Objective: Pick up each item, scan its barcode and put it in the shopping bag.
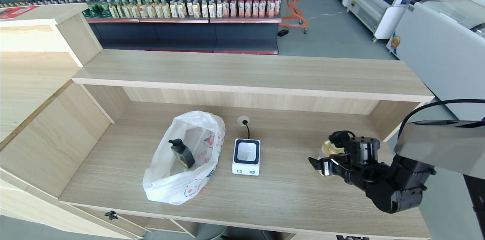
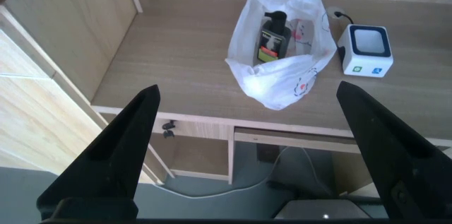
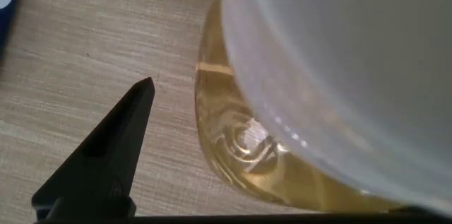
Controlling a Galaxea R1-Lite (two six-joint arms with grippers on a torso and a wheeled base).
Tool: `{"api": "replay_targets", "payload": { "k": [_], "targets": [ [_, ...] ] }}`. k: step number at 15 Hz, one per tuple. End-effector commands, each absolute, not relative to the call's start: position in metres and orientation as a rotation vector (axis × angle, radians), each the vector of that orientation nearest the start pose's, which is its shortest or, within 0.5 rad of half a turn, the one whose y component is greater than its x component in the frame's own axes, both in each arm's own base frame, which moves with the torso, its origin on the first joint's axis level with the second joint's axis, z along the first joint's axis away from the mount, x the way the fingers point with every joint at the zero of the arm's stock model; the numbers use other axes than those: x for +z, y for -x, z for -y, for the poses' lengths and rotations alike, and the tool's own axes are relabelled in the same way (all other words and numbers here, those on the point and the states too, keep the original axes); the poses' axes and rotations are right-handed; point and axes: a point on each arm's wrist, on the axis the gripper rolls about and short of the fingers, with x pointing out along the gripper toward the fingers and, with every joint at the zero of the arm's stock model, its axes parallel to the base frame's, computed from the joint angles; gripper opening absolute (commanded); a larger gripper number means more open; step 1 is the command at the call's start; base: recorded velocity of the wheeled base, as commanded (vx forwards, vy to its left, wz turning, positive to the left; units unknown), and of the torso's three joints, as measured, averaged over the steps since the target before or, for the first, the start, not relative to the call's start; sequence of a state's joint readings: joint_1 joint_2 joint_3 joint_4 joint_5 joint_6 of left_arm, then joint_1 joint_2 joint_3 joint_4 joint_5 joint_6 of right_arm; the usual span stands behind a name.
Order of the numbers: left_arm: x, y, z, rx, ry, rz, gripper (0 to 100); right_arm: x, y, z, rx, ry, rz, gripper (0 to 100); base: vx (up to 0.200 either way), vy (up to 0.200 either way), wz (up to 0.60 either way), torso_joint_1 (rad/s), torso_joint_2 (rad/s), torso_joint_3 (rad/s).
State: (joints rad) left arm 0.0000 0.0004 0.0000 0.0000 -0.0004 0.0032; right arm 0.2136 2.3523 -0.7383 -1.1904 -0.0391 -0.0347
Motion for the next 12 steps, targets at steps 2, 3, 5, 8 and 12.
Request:
{"api": "replay_targets", "payload": {
  "k": [2, 3, 5, 8, 12],
  "targets": [
    [0.075, 0.023, 0.000, 0.000, -0.003, 0.000, 100, -0.018, -0.381, -0.086, 0.203, 0.138, -0.388, 100, 0.000, 0.000, 0.00, 0.000, 0.00, 0.000],
    [0.075, 0.023, 0.000, 0.000, -0.003, 0.000, 100, -0.017, -0.386, -0.088, 0.206, 0.136, -0.362, 100, 0.000, 0.000, 0.00, 0.000, 0.00, 0.000],
    [0.075, 0.023, 0.000, 0.000, -0.003, 0.000, 100, -0.012, -0.394, -0.090, 0.212, 0.131, -0.325, 0, 0.000, 0.000, 0.00, 0.000, 0.00, 0.000],
    [0.075, 0.023, 0.000, 0.000, -0.003, 0.000, 100, -0.003, -0.404, -0.093, 0.223, 0.126, -0.277, 0, 0.000, 0.000, 0.00, 0.000, 0.00, 0.000],
    [0.075, 0.023, 0.000, 0.000, -0.003, 0.000, 100, -0.001, -0.397, -0.093, 0.235, 0.257, -0.260, 0, 0.000, 0.000, 0.00, 0.000, 0.00, 0.000]
  ]
}}
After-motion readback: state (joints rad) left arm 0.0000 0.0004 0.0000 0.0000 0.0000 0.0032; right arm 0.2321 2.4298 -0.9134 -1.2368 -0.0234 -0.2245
